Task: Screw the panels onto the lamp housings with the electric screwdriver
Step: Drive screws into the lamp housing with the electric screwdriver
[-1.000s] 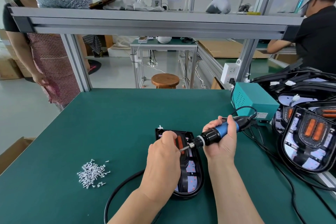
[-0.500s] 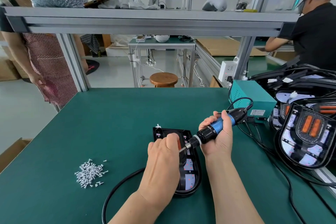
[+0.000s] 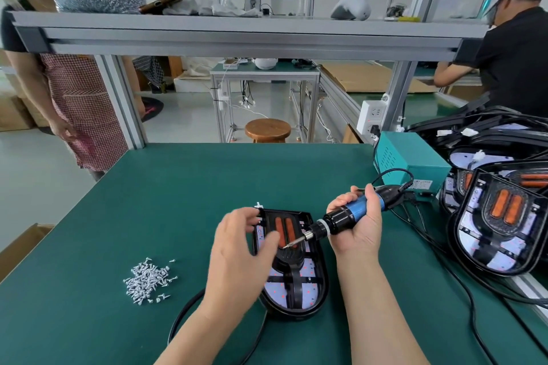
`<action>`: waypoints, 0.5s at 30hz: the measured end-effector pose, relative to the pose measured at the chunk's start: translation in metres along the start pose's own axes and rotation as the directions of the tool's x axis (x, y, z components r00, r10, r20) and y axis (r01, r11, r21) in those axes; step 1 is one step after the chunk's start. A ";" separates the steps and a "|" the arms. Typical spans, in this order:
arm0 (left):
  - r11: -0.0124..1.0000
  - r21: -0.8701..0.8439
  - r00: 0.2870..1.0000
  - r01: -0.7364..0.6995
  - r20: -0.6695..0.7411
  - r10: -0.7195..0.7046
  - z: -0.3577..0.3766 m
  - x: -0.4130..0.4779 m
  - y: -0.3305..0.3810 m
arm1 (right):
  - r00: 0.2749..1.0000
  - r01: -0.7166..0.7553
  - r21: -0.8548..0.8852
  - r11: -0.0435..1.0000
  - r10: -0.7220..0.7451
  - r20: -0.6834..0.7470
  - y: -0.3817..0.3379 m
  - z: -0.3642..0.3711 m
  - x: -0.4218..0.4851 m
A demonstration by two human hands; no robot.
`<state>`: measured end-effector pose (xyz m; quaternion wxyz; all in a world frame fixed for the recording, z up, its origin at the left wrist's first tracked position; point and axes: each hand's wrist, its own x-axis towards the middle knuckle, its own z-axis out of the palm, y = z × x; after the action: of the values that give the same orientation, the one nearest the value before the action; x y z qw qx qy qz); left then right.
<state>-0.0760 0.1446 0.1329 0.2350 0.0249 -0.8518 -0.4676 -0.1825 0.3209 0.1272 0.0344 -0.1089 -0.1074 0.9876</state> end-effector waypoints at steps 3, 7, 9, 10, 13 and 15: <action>0.948 -0.077 0.952 0.307 0.032 -0.306 -0.006 0.021 -0.014 | 1.000 0.000 -0.026 1.000 0.000 0.007 0.000 0.000 0.000; 0.886 0.007 0.865 0.464 0.210 -0.455 -0.001 0.031 -0.025 | 0.998 -0.026 -0.081 0.996 0.031 0.059 0.004 0.002 -0.004; 0.878 -0.029 0.852 0.477 0.257 -0.455 0.003 0.031 -0.023 | 0.995 -0.036 -0.106 0.994 0.045 0.090 0.005 0.003 -0.006; 0.874 -0.069 0.849 0.482 0.284 -0.446 0.005 0.031 -0.023 | 0.993 -0.042 -0.114 0.993 0.053 0.103 0.006 0.004 -0.007; 0.843 -0.187 0.832 0.504 0.367 -0.415 0.006 0.032 -0.024 | 0.987 -0.069 -0.126 0.990 0.086 0.133 0.009 0.008 -0.011; 0.836 -0.223 0.834 0.502 0.381 -0.399 0.005 0.030 -0.026 | 0.983 -0.082 -0.149 0.985 0.105 0.149 0.012 0.012 -0.015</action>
<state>-0.1098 0.1260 0.1208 -0.0233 0.1136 -0.7621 -0.6370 -0.1709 0.3052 0.1394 -0.0285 -0.0382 -0.1746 0.9835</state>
